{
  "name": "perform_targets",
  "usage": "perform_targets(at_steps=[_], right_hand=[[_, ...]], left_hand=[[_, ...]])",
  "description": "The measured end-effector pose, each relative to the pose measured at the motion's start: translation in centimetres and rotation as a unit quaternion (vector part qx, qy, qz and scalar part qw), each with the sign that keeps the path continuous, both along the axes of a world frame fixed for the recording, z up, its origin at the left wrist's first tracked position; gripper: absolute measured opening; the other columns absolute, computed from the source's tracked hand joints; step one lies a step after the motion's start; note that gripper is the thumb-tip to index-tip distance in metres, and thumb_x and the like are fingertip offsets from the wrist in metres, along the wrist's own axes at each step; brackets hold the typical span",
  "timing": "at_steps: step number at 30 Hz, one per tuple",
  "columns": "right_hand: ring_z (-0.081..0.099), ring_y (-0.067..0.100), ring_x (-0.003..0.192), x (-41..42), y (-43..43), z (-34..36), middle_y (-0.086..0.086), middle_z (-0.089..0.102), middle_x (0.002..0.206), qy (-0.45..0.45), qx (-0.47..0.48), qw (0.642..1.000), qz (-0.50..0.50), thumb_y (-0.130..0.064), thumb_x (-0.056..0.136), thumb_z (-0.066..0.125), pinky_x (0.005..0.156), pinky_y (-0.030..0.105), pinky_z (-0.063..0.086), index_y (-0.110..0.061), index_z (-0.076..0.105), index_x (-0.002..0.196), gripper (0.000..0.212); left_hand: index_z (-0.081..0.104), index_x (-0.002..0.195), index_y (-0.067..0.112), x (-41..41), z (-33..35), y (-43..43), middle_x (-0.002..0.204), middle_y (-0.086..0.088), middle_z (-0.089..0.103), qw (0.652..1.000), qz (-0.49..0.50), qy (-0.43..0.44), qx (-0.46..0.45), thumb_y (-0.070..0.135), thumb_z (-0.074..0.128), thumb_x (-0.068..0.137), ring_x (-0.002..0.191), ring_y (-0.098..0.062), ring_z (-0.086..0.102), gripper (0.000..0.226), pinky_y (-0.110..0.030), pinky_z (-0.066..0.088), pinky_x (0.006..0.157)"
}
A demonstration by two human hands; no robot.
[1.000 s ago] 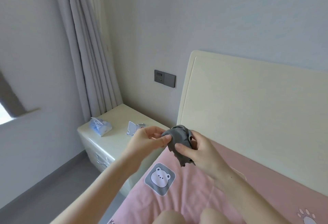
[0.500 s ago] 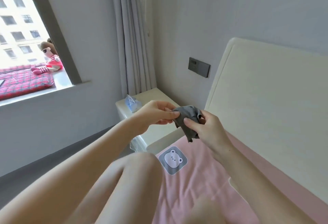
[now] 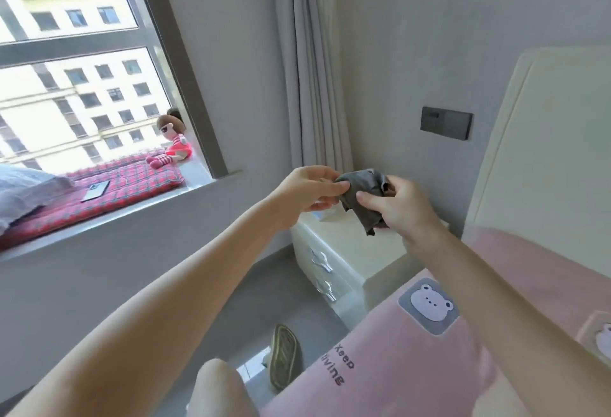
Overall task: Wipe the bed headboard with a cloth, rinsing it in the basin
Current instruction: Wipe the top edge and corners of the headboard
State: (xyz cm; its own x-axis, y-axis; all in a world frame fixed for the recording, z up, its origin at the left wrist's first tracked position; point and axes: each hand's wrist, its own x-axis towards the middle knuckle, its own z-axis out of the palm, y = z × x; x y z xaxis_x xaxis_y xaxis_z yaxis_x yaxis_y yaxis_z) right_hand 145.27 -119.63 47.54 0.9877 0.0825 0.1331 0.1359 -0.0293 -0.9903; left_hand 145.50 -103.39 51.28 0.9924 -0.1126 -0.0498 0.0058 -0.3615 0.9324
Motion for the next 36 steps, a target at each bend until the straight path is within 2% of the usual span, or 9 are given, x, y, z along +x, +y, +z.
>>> perform_targets(at_steps=[4,10,15,19,23,26,30,33,36], right_hand=[[0.063,0.019,0.072,-0.2,9.7,0.7,0.006,0.065,0.084,0.047,-0.037,0.998,0.026,-0.004,0.084,0.065,0.056,0.027,0.053,-0.012,0.062,0.099,0.017],[0.066,0.026,0.08,1.0,17.3,3.8,0.011,0.068,0.092,0.018,-0.126,0.988,0.086,-0.004,0.086,0.063,0.072,0.041,0.056,-0.018,0.063,0.095,0.017],[0.064,0.016,0.067,1.7,20.6,5.3,0.003,0.066,0.08,-0.014,-0.114,0.986,0.121,-0.003,0.084,0.065,0.058,0.028,0.055,-0.015,0.064,0.098,0.018],[0.066,0.022,0.08,1.6,25.0,6.2,0.004,0.068,0.087,-0.022,-0.104,0.98,0.168,-0.012,0.084,0.067,0.065,0.036,0.056,-0.014,0.063,0.106,0.023],[0.064,0.016,0.076,-0.5,28.8,5.7,0.002,0.066,0.083,0.013,-0.095,0.963,0.252,-0.016,0.088,0.064,0.061,0.029,0.054,-0.014,0.061,0.102,0.015],[0.062,0.017,0.077,-2.5,30.6,4.8,0.002,0.064,0.083,0.029,-0.099,0.949,0.299,-0.018,0.09,0.061,0.06,0.027,0.053,-0.018,0.06,0.098,0.007],[0.064,0.022,0.082,-4.3,31.7,3.5,0.009,0.066,0.093,0.027,-0.134,0.926,0.353,-0.022,0.093,0.057,0.064,0.03,0.056,-0.014,0.061,0.107,0.016],[0.065,0.026,0.091,-4.4,32.2,2.5,0.013,0.067,0.101,0.001,-0.182,0.903,0.39,-0.026,0.095,0.054,0.072,0.035,0.056,-0.011,0.063,0.111,0.023],[0.065,0.025,0.082,-3.2,32.9,1.1,0.014,0.068,0.098,0.001,-0.201,0.882,0.426,-0.026,0.095,0.053,0.06,0.026,0.054,-0.008,0.066,0.105,0.024]], left_hand=[[0.067,0.084,0.014,-0.2,-1.0,9.6,0.069,0.002,0.06,0.999,0.035,-0.027,-0.023,0.015,0.07,0.081,0.068,-0.013,0.059,0.005,-0.031,0.053,0.084],[0.066,0.08,0.018,0.4,-0.5,18.0,0.074,-0.001,0.062,0.996,0.053,-0.045,-0.061,0.016,0.07,0.081,0.074,-0.016,0.062,0.005,-0.038,0.051,0.091],[0.064,0.079,0.02,-0.4,0.5,20.9,0.079,-0.005,0.062,0.99,0.091,-0.072,-0.08,0.016,0.068,0.083,0.069,-0.012,0.06,0.007,-0.025,0.054,0.076],[0.064,0.089,0.016,-3.1,1.9,24.2,0.083,-0.004,0.063,0.975,0.182,-0.086,-0.095,0.02,0.066,0.085,0.076,-0.014,0.059,0.006,-0.026,0.053,0.078],[0.065,0.092,0.017,-7.2,1.5,27.0,0.084,-0.002,0.065,0.957,0.271,-0.071,-0.081,0.025,0.066,0.085,0.079,-0.014,0.059,0.011,-0.029,0.051,0.084],[0.066,0.104,0.013,-10.3,0.3,28.3,0.09,-0.003,0.068,0.942,0.324,-0.052,-0.077,0.03,0.068,0.083,0.085,-0.015,0.061,0.027,-0.03,0.05,0.085],[0.066,0.095,0.011,-13.7,-1.2,28.5,0.09,-0.007,0.069,0.922,0.368,-0.062,-0.104,0.025,0.069,0.082,0.083,-0.018,0.064,0.02,-0.027,0.052,0.076],[0.065,0.095,0.007,-15.0,-2.3,28.3,0.083,-0.007,0.068,0.893,0.423,-0.088,-0.129,0.021,0.071,0.08,0.072,-0.015,0.065,0.021,-0.02,0.054,0.059],[0.066,0.09,0.01,-15.0,-3.6,28.1,0.078,-0.004,0.068,0.875,0.457,-0.066,-0.148,0.02,0.071,0.08,0.067,-0.011,0.065,0.015,-0.017,0.051,0.053]])
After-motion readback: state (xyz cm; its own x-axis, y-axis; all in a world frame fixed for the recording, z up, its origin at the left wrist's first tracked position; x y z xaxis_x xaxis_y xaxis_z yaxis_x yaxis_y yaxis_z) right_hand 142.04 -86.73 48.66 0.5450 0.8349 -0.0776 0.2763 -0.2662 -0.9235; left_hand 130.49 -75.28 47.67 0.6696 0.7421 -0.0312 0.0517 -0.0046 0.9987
